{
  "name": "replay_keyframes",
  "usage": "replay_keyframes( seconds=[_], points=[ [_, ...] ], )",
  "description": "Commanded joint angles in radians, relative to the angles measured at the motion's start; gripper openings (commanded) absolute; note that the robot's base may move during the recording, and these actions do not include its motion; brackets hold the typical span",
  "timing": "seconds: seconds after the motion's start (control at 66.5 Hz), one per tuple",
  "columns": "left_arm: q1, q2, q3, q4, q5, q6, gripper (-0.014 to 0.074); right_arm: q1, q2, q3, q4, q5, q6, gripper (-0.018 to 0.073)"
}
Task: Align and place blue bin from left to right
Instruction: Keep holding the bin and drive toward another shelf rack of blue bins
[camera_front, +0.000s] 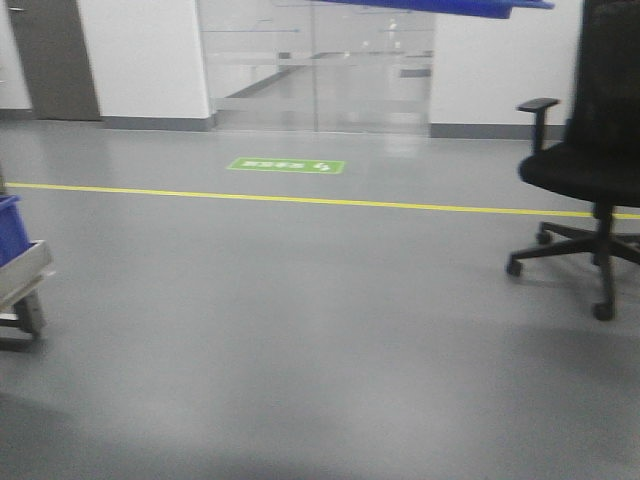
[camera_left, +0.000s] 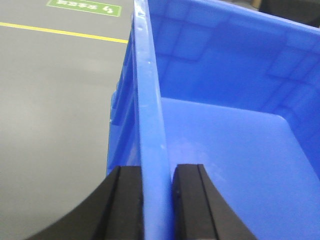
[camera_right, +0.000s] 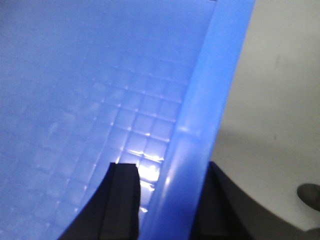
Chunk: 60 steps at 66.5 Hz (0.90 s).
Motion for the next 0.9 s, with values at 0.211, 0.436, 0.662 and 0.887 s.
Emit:
replay_keyframes(
  seconds=[0.211, 0.436, 0.662, 0.887],
  points=[
    [-0.014, -0.024, -0.017, -0.021, -0.104, 0.016, -0.0111, 0.007, -0.019, -0.018, 0.052, -0.082, -0.01, -0.0069],
    [-0.014, -0.024, -0.017, -0.021, -0.104, 0.016, -0.0111, 0.007, -0.019, -0.018, 0.052, -0.082, -0.01, -0.0069],
    [-0.014, -0.024, -0.017, -0.021, -0.104, 0.016, -0.0111, 0.007, -0.019, -0.018, 0.052, -0.082, -0.01, -0.0069],
    [-0.014, -0.024, -0.017, -0.021, -0.104, 0.016, -0.0111, 0.007, -0.019, -0.018, 0.052, -0.082, -0.01, -0.0069]
  ],
)
